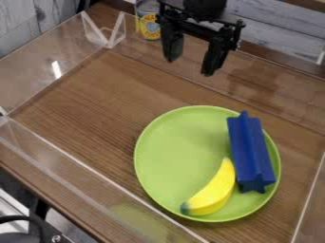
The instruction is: Put the blue object in the green plate
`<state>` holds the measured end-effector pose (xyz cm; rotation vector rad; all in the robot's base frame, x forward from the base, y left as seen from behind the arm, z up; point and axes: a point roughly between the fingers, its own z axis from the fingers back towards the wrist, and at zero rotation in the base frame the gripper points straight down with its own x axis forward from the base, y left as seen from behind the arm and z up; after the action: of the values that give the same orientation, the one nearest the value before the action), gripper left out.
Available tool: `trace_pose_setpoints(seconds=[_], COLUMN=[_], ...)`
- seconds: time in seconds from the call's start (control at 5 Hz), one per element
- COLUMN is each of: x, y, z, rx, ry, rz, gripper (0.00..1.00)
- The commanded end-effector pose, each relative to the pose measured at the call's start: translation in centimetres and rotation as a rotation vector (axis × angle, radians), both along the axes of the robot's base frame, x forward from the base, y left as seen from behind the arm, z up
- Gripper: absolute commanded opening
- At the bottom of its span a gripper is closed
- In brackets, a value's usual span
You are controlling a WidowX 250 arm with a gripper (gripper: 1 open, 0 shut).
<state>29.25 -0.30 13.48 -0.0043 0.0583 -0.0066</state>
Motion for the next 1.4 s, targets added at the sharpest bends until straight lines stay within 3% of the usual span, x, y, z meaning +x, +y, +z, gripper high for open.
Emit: trace_pose_setpoints(seconds=[0.0,0.4,1.2], x=[-0.4,-1.8,-1.6], y=[-1.4,-6.3,-9.8], z=[-0.4,-0.4,-2.4], rx=[-0.004,-0.018,-0.049], ry=[-0.005,-0.068,-0.092], rz=[0.041,0.121,0.127], gripper=[1.00,1.00,1.00])
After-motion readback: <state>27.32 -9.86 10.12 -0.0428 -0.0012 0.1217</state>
